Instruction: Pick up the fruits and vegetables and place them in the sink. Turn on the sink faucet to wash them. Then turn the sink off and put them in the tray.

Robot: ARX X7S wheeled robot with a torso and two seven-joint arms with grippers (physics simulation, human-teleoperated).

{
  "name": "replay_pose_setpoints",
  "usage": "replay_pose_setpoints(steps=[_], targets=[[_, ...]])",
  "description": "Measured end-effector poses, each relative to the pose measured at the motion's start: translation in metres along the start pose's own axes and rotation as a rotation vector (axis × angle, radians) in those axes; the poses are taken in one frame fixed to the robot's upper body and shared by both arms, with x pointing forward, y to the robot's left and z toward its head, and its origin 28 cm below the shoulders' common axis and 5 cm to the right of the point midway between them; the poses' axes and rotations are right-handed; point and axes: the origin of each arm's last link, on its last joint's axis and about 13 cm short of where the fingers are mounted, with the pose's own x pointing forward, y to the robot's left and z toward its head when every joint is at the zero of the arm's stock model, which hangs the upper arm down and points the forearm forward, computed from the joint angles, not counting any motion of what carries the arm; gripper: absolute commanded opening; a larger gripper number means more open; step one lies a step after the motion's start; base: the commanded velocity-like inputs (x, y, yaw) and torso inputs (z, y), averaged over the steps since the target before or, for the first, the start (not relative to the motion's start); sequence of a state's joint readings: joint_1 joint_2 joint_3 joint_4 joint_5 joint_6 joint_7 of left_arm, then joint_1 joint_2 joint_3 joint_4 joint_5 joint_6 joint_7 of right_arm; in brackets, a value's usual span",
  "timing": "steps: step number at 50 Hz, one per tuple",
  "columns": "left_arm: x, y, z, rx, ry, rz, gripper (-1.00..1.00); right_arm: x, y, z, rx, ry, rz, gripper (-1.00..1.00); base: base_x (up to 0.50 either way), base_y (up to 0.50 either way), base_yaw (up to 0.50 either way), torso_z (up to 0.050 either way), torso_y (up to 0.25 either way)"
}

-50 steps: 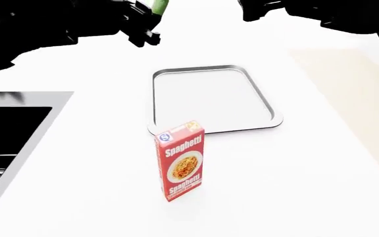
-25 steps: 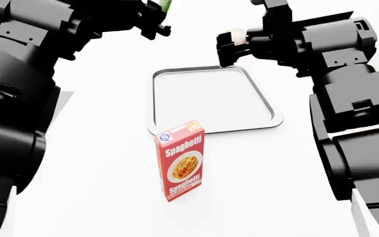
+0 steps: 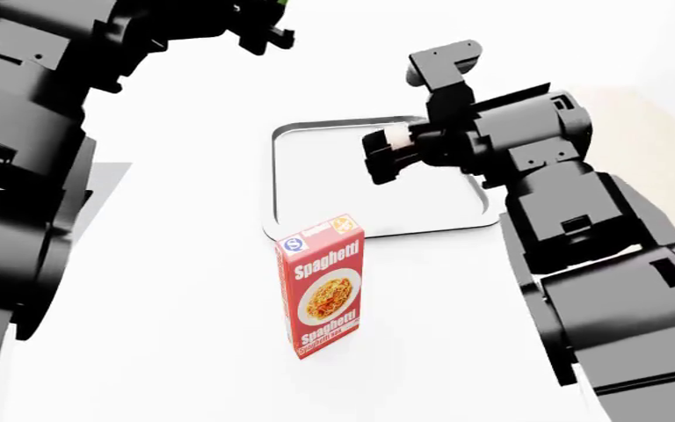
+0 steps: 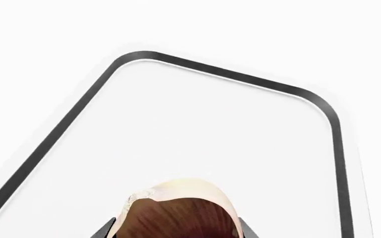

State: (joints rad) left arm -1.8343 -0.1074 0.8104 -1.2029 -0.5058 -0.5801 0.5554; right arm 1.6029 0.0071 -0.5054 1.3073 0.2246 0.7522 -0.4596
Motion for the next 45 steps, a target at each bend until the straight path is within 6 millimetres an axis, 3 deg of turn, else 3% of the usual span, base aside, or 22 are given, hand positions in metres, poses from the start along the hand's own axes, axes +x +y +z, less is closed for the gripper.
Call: replay_pose_setpoints(steps=[5,6,16,23,34,45], targets=[[-0.002,0.001,0.0,0.003,0.002,0.003,-1.0,0.003,0.001,-0.005,-0.006,0.025,-0.006,-1.0,0.0,0.0,0.0,0.0,0.0],[-0.002,0.001,0.0,0.003,0.003,0.004,-1.0,0.003,0.001,-0.005,-0.008,0.029,-0.008,1.0,0.0,0.0,0.0,0.0,0.0],[-0.006,0.001,0.002,0.01,0.007,0.006,-1.0,0.002,0.001,-0.004,-0.012,0.021,-0.022,1.0,0.0,0.0,0.0,0.001,0.0],[-0.005,0.0,0.0,0.013,0.014,0.001,-1.0,-0.006,-0.004,0.019,0.031,-0.173,-0.034,1.0,0.0,0.0,0.0,0.0,0.0],[0.017,-0.013,-0.021,0.02,0.079,-0.061,-1.0,-0.041,-0.029,0.062,0.138,-0.55,-0.196,1.0,0.0,0.0,0.0,0.0,0.001],[0.031,-0.029,-0.034,0.064,0.148,-0.16,-1.0,-0.08,-0.059,0.082,0.214,-0.732,-0.345,1.0,0.0,0.0,0.0,0.0,-0.043]])
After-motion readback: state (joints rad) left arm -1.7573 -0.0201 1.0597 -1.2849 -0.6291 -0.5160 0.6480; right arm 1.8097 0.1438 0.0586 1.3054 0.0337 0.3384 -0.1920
